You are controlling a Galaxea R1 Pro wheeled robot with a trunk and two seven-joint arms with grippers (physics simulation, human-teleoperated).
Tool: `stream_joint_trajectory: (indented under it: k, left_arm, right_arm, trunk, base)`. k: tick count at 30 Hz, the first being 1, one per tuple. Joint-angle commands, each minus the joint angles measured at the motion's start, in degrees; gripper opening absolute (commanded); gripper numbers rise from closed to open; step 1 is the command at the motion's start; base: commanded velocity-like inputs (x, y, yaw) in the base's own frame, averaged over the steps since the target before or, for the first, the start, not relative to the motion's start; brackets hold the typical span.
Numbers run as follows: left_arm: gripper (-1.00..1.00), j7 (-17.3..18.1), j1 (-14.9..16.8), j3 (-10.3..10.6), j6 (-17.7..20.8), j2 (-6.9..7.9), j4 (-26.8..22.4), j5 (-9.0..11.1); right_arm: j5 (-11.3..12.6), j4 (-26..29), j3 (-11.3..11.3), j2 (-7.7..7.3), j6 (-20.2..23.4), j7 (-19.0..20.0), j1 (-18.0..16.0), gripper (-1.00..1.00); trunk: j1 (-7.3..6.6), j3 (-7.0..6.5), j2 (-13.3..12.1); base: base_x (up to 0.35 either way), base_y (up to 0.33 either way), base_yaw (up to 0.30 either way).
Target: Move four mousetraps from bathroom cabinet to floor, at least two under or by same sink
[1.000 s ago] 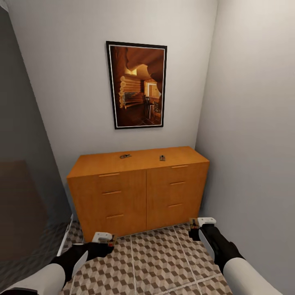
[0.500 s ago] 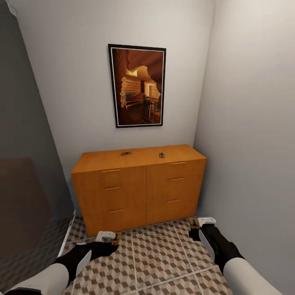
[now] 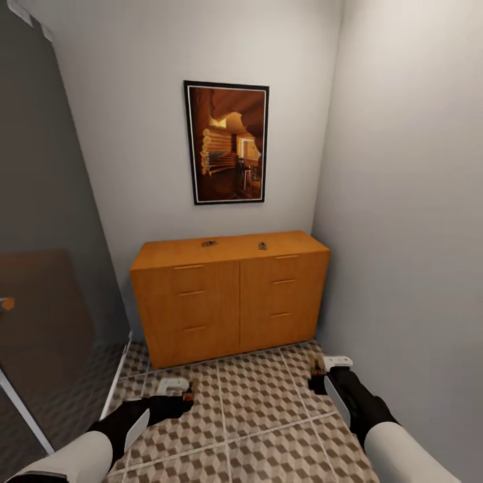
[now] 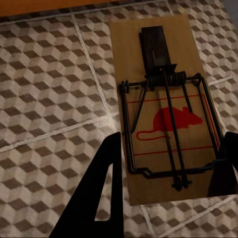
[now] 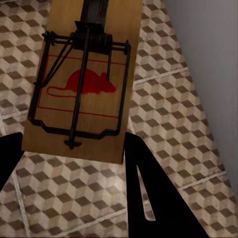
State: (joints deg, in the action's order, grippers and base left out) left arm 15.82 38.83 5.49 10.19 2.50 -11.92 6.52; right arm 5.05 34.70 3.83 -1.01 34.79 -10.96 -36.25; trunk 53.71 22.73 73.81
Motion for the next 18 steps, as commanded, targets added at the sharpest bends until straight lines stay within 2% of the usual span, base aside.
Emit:
stream_joint_trajectory:
  k: [1,18]
  left_arm:
    - [-1.0,-0.11,0.01,0.49,0.35,0.05,-0.1,0.51]
    - [-1.0,-0.18,0.01,0.53,0.29,0.04,-0.03,0.51]
  right_arm:
    - [0.75,0.06,0.39,-0.06,0.22,-0.46,-0.04,-1.0]
    - [0.75,0.02,0.39,-0.06,0.2,-0.55,-0.01,-1.0]
  trunk:
    - [-0.04,0.07,0.04]
    - [-0.04,0.07,0.04]
  base:
    - [-0.346,0.0,0.0]
    - [-0.347,0.0,0.0]
